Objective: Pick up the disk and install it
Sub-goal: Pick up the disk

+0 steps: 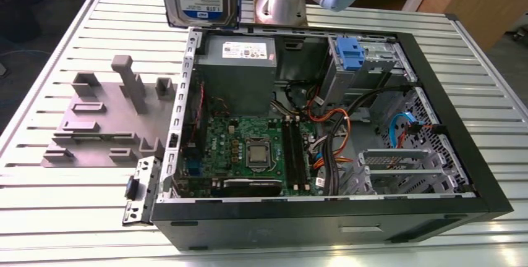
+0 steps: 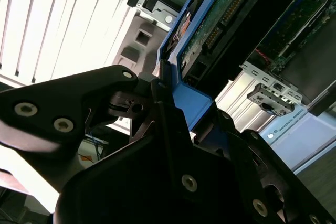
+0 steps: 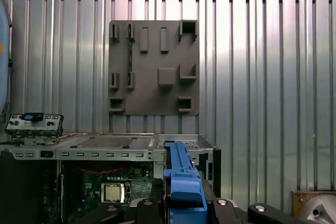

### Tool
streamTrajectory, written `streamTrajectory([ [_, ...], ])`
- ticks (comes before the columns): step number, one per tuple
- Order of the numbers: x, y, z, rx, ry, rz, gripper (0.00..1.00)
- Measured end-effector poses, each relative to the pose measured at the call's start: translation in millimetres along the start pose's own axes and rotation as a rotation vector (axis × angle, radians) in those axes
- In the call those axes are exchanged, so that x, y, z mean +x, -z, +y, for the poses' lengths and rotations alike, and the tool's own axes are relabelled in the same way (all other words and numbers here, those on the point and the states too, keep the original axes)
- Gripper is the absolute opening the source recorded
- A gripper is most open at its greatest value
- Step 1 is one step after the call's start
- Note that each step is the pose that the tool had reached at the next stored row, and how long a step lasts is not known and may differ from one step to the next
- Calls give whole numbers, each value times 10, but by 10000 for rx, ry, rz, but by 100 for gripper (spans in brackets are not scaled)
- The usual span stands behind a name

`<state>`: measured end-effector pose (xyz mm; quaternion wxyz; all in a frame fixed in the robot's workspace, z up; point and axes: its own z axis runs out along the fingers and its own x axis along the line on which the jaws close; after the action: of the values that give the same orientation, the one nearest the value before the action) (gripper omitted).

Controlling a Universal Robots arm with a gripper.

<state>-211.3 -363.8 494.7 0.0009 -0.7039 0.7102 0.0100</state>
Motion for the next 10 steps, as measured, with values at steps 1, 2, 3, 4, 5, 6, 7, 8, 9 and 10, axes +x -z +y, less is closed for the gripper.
streamTrajectory([
  [1,8,0,-1,0,-2,-1,37],
  [2,16,0,-2,0,-5,0,37],
  [3,25,0,-4,0,-8,0,37],
  [4,33,1,-6,0,-12,0,37],
  [5,41,1,-7,0,-16,0,37],
  [6,49,1,-9,0,-20,0,37],
  [7,57,1,-11,0,-23,0,37],
  [8,65,1,-12,0,-27,-1,37],
  [9,72,1,-13,0,-31,-1,37],
  [10,79,1,-15,0,-35,-1,37],
])
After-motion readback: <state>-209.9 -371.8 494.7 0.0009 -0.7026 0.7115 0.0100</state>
